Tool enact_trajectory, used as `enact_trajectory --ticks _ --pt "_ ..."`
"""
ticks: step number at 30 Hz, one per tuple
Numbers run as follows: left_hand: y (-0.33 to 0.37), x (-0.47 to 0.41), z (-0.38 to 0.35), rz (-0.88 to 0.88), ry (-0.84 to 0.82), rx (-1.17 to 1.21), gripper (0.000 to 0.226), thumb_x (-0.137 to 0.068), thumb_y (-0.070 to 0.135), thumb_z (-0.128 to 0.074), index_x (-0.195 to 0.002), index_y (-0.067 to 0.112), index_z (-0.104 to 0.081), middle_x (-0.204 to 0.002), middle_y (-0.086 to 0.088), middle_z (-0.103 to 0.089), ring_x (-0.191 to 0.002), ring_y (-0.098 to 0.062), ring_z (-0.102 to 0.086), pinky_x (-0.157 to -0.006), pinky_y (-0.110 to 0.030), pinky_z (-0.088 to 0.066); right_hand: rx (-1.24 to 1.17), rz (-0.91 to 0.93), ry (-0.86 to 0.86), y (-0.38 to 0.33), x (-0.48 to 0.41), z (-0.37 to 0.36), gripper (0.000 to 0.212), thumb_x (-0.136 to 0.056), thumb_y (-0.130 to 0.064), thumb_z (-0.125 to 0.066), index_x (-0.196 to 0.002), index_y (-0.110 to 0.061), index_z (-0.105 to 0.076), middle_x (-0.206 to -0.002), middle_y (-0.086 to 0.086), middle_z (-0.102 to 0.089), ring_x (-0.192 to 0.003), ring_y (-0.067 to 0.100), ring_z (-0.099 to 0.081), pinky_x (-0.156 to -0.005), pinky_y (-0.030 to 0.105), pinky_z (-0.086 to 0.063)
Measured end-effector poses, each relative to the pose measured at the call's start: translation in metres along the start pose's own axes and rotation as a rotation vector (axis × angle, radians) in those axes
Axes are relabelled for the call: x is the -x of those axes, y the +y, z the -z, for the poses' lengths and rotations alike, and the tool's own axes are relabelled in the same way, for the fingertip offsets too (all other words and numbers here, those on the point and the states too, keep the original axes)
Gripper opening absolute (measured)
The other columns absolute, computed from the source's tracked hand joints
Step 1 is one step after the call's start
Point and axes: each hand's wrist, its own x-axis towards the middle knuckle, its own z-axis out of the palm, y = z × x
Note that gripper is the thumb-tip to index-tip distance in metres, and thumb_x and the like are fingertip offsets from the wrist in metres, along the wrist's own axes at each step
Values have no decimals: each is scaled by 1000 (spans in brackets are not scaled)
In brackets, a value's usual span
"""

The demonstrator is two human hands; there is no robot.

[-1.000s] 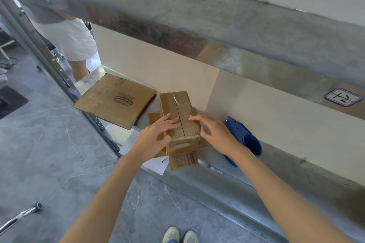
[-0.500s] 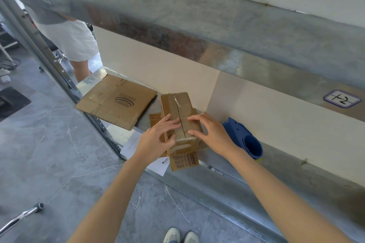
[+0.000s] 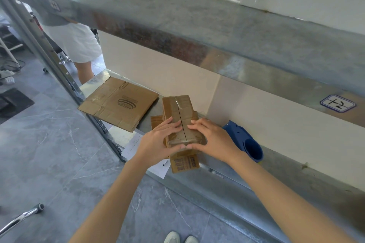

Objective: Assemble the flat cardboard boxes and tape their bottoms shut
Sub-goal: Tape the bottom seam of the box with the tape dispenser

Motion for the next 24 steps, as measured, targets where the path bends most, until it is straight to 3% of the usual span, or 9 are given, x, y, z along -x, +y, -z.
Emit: enact_trajectory --ticks 5,8,11,13,16,20,24 --pt "1 0 1 -8 4 -30 57 -80 60 -69 -131 35 -61 -139 35 -41 -136 22 -16 -106 -17 -33 103 12 40 -7 1 -6 61 -87 -58 -57 -133 -18 -58 -137 -2 -54 -126 19 -52 -88 42 -57" --pt "-1 -1 10 -25 -122 -29 71 -76 62 -73 -139 36 -53 -145 34 -33 -135 26 -5 -109 -18 -26 67 6 -70 1 1 3 70 -83 -54 -69 -143 -25 -49 -149 -9 -43 -135 14 -40 -99 41 -49" --pt "-5 -7 23 -36 -281 -38 81 -75 48 -80 -146 37 -43 -150 33 -27 -139 21 -4 -108 -17 -22 105 43 -175 8 1 16 78 -80 -40 -77 -149 -32 -41 -154 -14 -37 -138 14 -35 -106 36 -38" --pt "-6 -11 27 -39 -310 -49 81 -74 44 -81 -146 39 -43 -151 33 -29 -142 15 -9 -108 -18 -24 109 62 -170 9 -3 21 76 -80 -31 -78 -147 -32 -43 -152 -11 -41 -137 16 -38 -107 36 -37" --pt "-6 -11 25 -34 -258 -76 75 -75 45 -80 -142 44 -46 -148 36 -33 -139 19 -11 -102 -20 -33 57 58 -112 7 -7 21 69 -77 -22 -81 -140 -28 -54 -144 -7 -53 -132 17 -46 -106 38 -43" --pt "-9 -5 16 -28 -188 -39 73 -77 43 -81 -142 41 -48 -146 37 -33 -137 23 -10 -107 -24 -34 55 61 -45 7 0 14 67 -79 -26 -80 -140 -27 -54 -143 -7 -53 -131 17 -49 -105 38 -44" --pt "-7 -3 10 -28 -108 -33 70 -74 61 -74 -138 40 -53 -141 40 -32 -134 27 -8 -107 -23 -32 29 -4 -39 4 2 4 70 -79 -48 -77 -142 -31 -52 -145 -11 -49 -132 11 -45 -102 32 -42"
